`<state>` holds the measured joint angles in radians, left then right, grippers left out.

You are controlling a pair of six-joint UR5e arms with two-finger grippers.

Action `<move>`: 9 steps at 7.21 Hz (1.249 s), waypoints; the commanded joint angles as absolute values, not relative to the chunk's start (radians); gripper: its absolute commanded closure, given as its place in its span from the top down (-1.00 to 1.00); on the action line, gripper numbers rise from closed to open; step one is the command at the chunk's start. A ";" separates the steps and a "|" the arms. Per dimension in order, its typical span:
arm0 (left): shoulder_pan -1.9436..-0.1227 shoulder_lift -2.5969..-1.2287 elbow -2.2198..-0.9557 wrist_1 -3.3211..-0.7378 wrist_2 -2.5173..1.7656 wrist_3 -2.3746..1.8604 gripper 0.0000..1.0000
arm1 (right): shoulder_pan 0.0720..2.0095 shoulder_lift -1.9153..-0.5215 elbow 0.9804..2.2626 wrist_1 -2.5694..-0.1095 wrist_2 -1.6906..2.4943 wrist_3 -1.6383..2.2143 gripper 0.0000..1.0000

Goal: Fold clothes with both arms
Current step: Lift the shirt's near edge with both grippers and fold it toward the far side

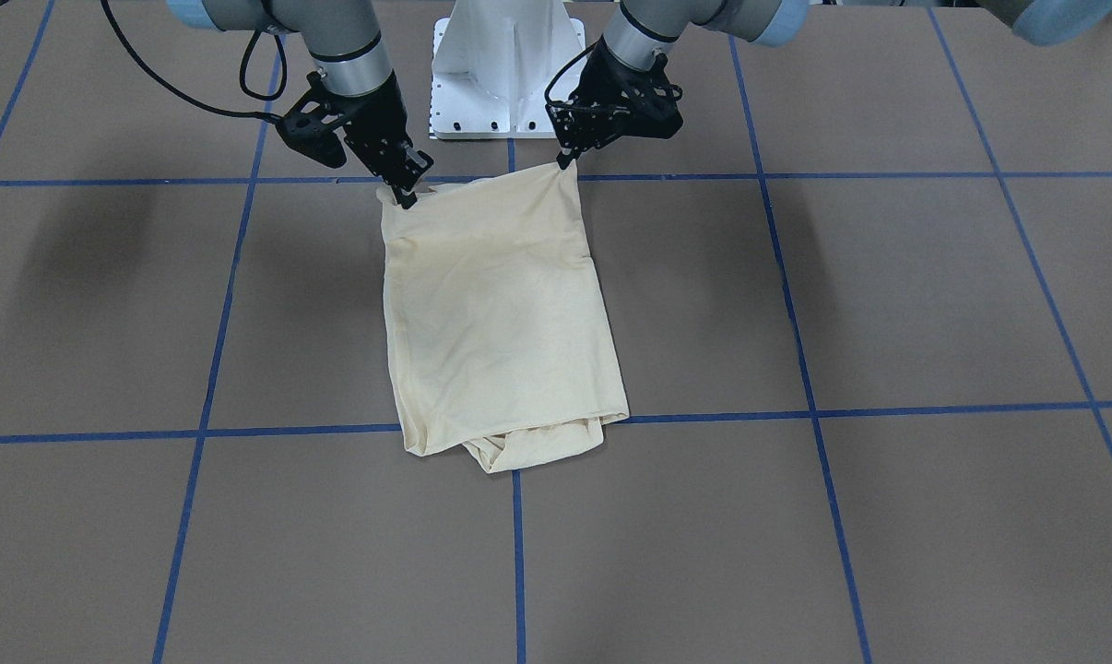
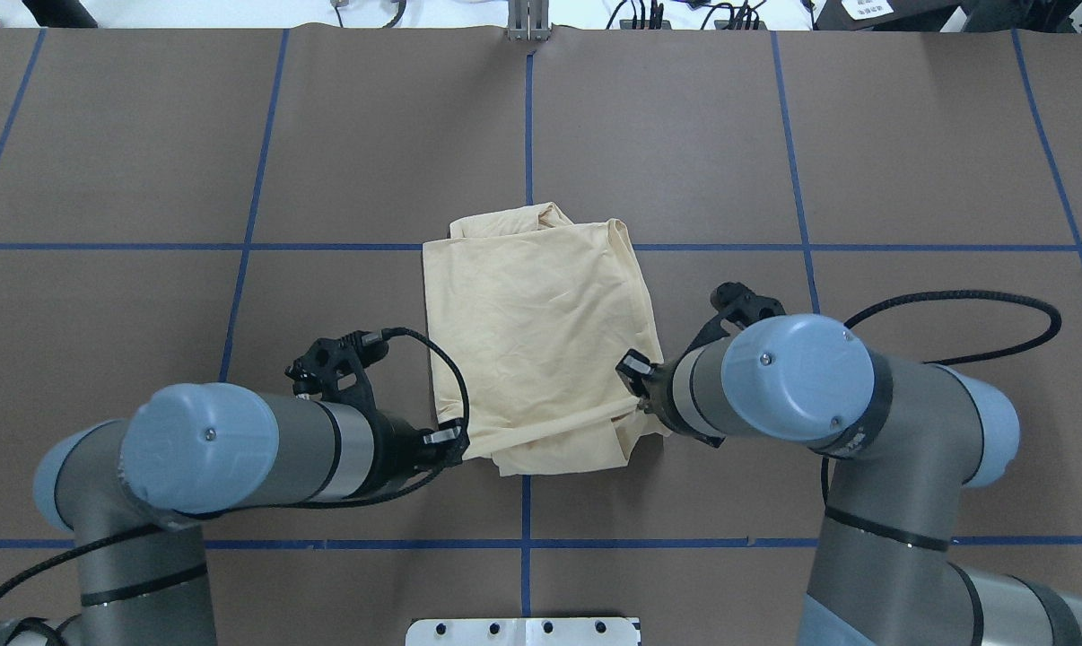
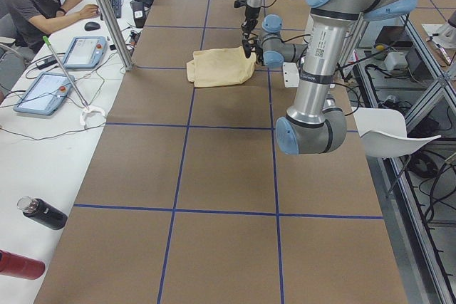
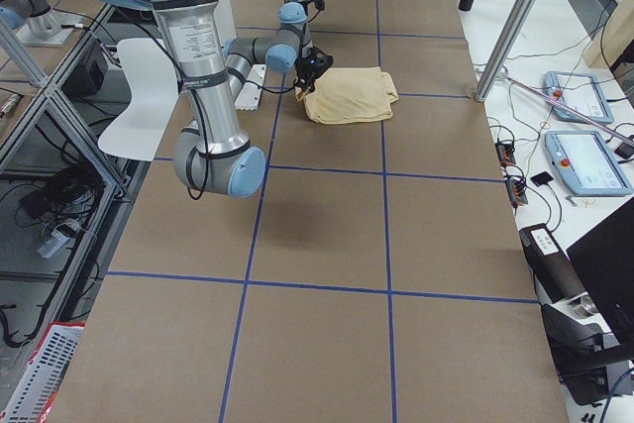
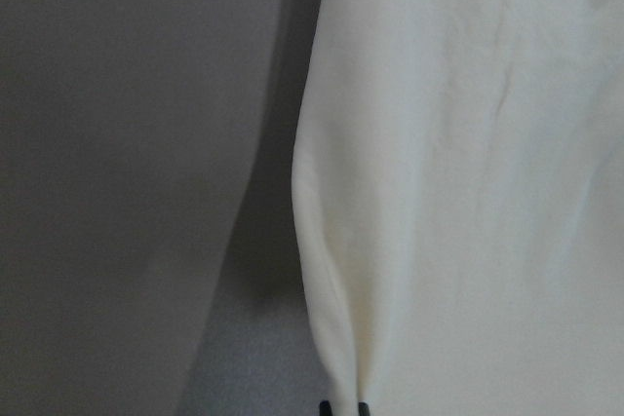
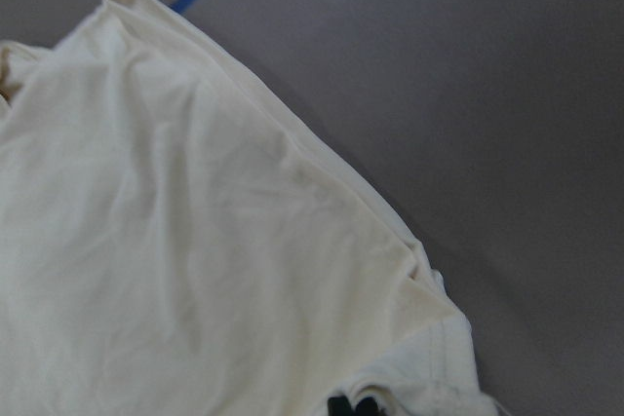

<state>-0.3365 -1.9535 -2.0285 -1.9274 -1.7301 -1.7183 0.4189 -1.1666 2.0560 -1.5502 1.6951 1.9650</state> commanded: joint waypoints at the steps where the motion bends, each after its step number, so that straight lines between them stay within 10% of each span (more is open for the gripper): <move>1: -0.448 -1.971 -2.008 -1.925 -1.755 -1.634 -1.00 | 0.540 -1.090 1.969 -1.543 1.701 1.877 -1.00; 9: -0.657 -2.134 -1.708 -1.946 -1.753 -1.485 -1.00 | 0.667 -0.858 1.493 -1.308 1.701 1.786 -1.00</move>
